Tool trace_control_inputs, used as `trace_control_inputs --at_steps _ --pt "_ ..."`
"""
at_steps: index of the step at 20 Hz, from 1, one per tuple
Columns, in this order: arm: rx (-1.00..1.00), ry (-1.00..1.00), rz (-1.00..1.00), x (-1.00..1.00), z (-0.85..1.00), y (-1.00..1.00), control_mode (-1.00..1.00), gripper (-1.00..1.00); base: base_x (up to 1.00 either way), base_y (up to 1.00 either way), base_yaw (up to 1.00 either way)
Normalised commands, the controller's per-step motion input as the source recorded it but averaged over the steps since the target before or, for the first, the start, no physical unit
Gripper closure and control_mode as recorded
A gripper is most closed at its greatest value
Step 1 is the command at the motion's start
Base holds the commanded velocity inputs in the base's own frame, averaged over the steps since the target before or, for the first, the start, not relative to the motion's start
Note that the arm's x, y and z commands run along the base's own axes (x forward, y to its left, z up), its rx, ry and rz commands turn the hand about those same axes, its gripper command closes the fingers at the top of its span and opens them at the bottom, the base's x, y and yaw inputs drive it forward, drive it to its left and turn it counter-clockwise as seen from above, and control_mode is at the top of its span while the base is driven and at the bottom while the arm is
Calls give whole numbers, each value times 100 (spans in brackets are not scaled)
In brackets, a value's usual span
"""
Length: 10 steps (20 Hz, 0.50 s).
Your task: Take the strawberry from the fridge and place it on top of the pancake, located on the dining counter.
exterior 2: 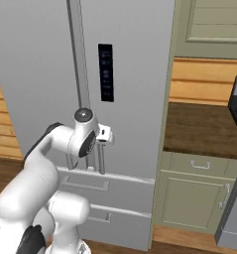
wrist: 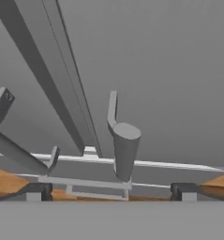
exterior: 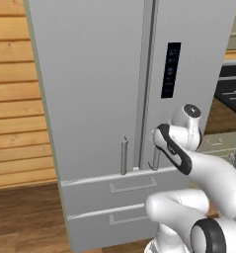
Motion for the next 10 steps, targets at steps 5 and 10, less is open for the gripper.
trace_control_inputs --at_steps 5,10 --pt "-1 2 0 35 -26 -4 -100 -100 0 0 0" --pt "-1 -2 0 27 -16 0 -100 -100 0 0 0"
